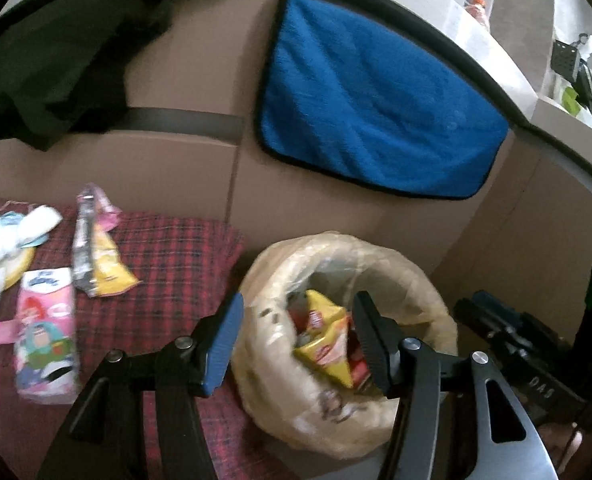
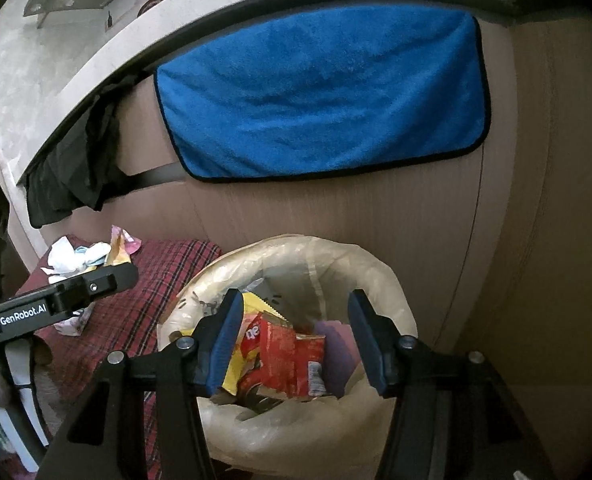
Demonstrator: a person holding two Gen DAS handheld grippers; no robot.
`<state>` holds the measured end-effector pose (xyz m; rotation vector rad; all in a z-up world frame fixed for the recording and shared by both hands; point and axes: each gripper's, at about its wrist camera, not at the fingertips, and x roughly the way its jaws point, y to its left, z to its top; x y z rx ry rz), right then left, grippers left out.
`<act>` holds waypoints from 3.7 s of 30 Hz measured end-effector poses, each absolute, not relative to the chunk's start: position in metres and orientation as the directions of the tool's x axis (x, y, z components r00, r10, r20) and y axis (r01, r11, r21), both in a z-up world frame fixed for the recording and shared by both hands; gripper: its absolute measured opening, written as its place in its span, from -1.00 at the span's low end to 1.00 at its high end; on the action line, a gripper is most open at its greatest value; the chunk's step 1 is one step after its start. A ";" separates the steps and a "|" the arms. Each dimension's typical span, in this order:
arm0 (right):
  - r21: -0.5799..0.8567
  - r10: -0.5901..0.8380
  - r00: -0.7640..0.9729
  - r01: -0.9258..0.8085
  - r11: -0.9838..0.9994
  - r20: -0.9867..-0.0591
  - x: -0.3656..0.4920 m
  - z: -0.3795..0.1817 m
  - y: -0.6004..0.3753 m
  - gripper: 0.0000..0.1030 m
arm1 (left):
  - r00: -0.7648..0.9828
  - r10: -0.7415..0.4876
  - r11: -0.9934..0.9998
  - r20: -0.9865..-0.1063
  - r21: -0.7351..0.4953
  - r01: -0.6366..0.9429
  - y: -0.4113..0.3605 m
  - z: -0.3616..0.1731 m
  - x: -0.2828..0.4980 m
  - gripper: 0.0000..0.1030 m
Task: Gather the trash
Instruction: 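Grasp the yellow-and-pink snack bag with the right gripper while the left gripper approaches the pink card, then grasp the pink lollipop card with the left gripper while the right gripper holds the snack bag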
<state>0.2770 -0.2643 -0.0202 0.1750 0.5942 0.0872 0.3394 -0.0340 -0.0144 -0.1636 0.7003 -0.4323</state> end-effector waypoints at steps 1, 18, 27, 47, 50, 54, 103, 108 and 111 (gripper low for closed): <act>0.187 0.132 0.828 -0.033 0.982 -0.544 0.275 -0.018 -0.263 0.01 | 0.685 -0.430 0.903 -0.588 -0.286 0.321 -0.027 -0.013 0.337 0.11; 0.155 0.240 0.800 -0.184 0.971 -0.549 0.278 -0.002 -0.172 0.01 | 0.761 -0.186 0.962 -0.622 -0.274 0.011 0.174 -0.019 0.307 0.11; 0.140 0.342 0.724 -0.326 0.935 -0.599 0.290 -0.011 -0.089 0.01 | 0.768 -0.172 0.946 -0.617 -0.321 -0.046 0.239 -0.035 0.292 0.11; 0.140 0.325 0.582 -0.340 0.930 -0.745 0.470 -0.063 0.024 -0.05 | 0.740 -0.233 0.928 -0.631 -0.373 -0.026 0.263 -0.046 0.291 0.11; 0.203 0.362 0.522 -0.337 0.919 -0.772 0.481 -0.073 0.016 -0.28 | 0.734 -0.246 0.923 -0.633 -0.385 -0.023 0.260 -0.049 0.295 0.11; 0.249 0.415 0.510 -0.363 0.898 -0.754 0.464 -0.073 -0.003 -0.48 | 0.725 -0.263 0.917 -0.636 -0.398 -0.016 0.253 -0.053 0.302 0.11; 0.344 0.499 0.570 -0.364 0.866 -0.652 0.303 -0.046 -0.073 -0.54 | 0.717 -0.146 0.934 -0.682 -0.334 -0.127 0.222 -0.064 0.317 -0.65; 0.340 0.513 0.571 -0.387 0.857 -0.641 0.299 -0.040 -0.063 -0.54 | 0.745 -0.114 0.958 -0.657 -0.270 -0.092 0.228 -0.045 0.293 -0.70; 0.335 0.519 0.568 -0.401 0.852 -0.639 0.298 -0.039 -0.057 -0.54 | 0.757 -0.107 0.966 -0.645 -0.248 -0.074 0.231 -0.037 0.279 -0.72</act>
